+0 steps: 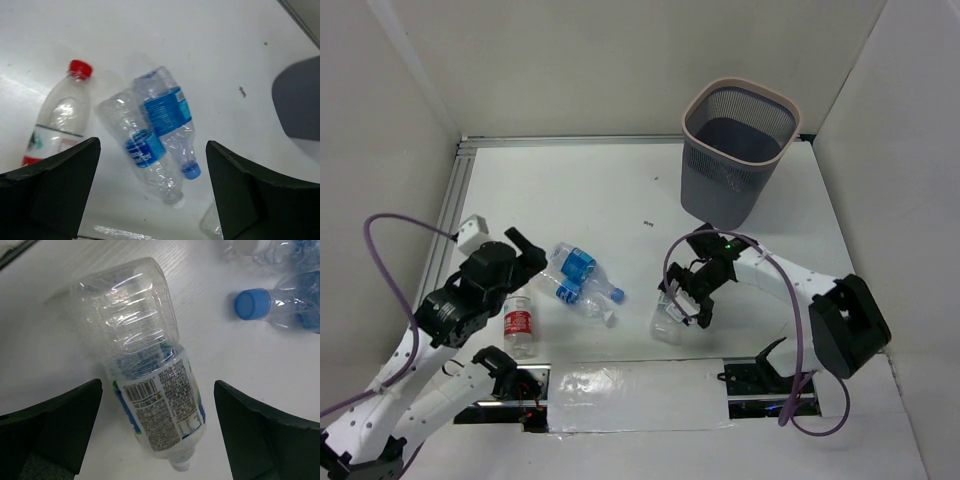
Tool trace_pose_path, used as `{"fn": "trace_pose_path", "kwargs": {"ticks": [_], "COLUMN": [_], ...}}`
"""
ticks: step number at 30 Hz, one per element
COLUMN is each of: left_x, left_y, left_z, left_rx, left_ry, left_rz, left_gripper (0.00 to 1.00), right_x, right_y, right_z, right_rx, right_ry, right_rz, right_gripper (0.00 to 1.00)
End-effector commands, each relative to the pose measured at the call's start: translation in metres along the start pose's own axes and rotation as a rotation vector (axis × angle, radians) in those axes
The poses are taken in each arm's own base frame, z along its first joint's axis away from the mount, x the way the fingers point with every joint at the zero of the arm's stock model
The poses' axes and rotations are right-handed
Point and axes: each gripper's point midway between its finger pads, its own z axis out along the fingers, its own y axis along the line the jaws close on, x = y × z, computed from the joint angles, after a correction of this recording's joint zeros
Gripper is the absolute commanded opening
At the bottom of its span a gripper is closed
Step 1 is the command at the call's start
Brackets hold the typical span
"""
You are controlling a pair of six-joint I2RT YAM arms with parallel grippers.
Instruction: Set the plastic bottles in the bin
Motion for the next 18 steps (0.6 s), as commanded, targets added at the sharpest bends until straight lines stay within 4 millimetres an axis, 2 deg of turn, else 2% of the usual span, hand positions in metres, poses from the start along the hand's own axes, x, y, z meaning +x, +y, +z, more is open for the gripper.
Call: {"fn": "trace_pose_path", "kwargs": {"ticks": [1,3,5,9,10,11,12,13,14,16,17,18], "left_x": [0.004,0.012,0.018,0.027,0.029,0.033,0.037,0.036,0.039,0.042,0.039,0.039], "left_y": [0.050,0.062,0.076,0.079,0.077,0.080,0.084,0.085,0.091,0.093,0.093,0.094], "left_z": [-0.009,-0.007,-0.008,-0.003,0.000,0.000,0.002,0.002,0.003,0.005,0.007,0.009], "left_rx": [-0.229,-0.314,-0.397,-0.432,-0.430,-0.440,-0.455,-0.462,-0.476,-0.484,-0.485,-0.492], "left_ry": [-0.008,0.028,0.057,0.111,0.124,0.138,0.150,0.147,0.160,0.172,0.164,0.168], "left_rz": [-0.120,-0.110,-0.096,-0.067,-0.056,-0.060,-0.039,-0.046,-0.037,-0.030,-0.035,-0.020], "left_gripper": [0.99,0.99,0.99,0.99,0.99,0.99,0.99,0.99,0.99,0.99,0.99,0.99], "right_x": [0.017,0.024,0.025,0.027,0.027,0.024,0.018,0.011,0.001,-0.025,-0.040,-0.057], "right_y": [-0.031,-0.034,-0.035,-0.017,-0.018,-0.025,-0.026,-0.033,-0.055,-0.086,-0.100,-0.143], "right_z": [0.010,0.014,0.027,0.035,0.033,0.031,0.026,0.022,0.010,-0.004,-0.014,-0.038], "right_rx": [-0.029,-0.056,-0.111,-0.206,-0.205,-0.193,-0.192,-0.163,-0.101,-0.009,0.036,0.140], "right_ry": [0.068,0.090,0.077,0.074,0.076,0.070,0.059,0.029,0.025,-0.044,-0.073,-0.095], "right_rz": [-0.234,-0.235,-0.235,-0.189,-0.169,-0.162,-0.146,-0.124,-0.090,-0.040,0.062,0.060], "right_gripper": [0.99,0.99,0.98,0.74,0.67,0.54,0.49,0.45,0.38,0.32,0.30,0.29]}}
